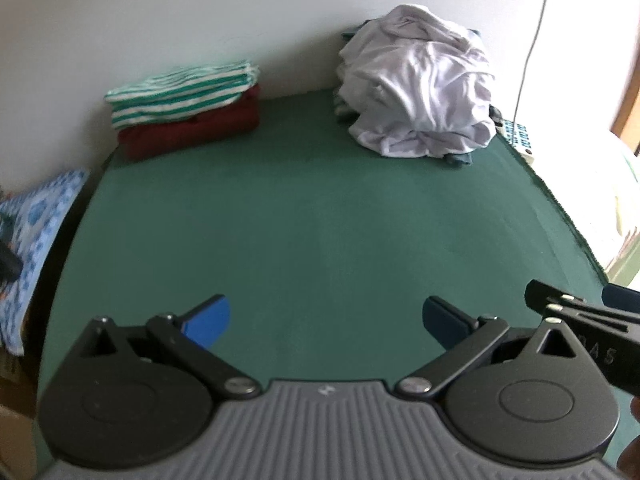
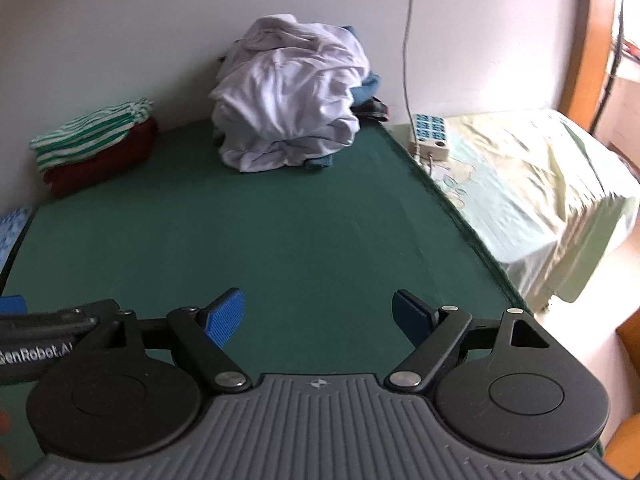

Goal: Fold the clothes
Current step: 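Move both grippers toward the white T-shirt pile on the bed, then grasp the white T-shirt with the right gripper and pull it off the pile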

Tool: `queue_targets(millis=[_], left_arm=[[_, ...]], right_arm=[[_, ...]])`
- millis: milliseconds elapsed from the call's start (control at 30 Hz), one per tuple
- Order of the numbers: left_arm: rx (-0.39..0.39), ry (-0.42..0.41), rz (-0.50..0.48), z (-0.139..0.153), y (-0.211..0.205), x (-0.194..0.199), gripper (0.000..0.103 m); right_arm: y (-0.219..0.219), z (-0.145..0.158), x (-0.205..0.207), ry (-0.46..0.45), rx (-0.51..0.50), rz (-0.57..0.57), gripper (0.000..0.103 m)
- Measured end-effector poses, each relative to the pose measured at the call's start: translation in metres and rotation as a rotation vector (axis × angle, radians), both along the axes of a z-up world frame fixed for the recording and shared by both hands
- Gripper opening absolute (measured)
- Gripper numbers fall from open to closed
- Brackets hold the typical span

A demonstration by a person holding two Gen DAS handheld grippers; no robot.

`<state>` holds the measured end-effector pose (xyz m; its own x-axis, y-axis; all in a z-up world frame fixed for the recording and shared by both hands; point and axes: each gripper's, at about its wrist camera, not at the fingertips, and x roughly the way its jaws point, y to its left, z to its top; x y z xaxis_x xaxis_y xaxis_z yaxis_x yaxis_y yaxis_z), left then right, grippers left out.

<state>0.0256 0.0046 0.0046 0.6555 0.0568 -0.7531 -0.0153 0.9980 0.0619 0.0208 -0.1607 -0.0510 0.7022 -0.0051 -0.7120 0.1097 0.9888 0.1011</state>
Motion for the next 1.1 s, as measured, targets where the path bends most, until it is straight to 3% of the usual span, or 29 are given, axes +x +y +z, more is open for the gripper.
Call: queue_targets(millis=[500, 833, 1000, 1100], left_arm=[[-0.053, 0.069, -0.064, -0.028, 0.029, 0.019, 0.103], [-0.063, 0.134, -0.138, -0.061, 0.034, 0.045, 0.102], [-0.057, 0.032, -0.151, -0.028, 0.039, 0.094, 0.102], [0.0, -0.056, -0.134, -0.006, 0.037, 0.123, 0.102]], right_arm=[[0.029, -0.005, 0.009, 0.03, -0.039, -0.066, 0.078], [0.018, -0.025, 0.032, 0.117, -0.02, -0.065, 0.073], [-0.004, -0.013, 0.091, 0.101, -0.018, 0.006, 0.065], [-0.019, 0.009, 0.138, 0.018, -0.079, 0.031, 0.065]])
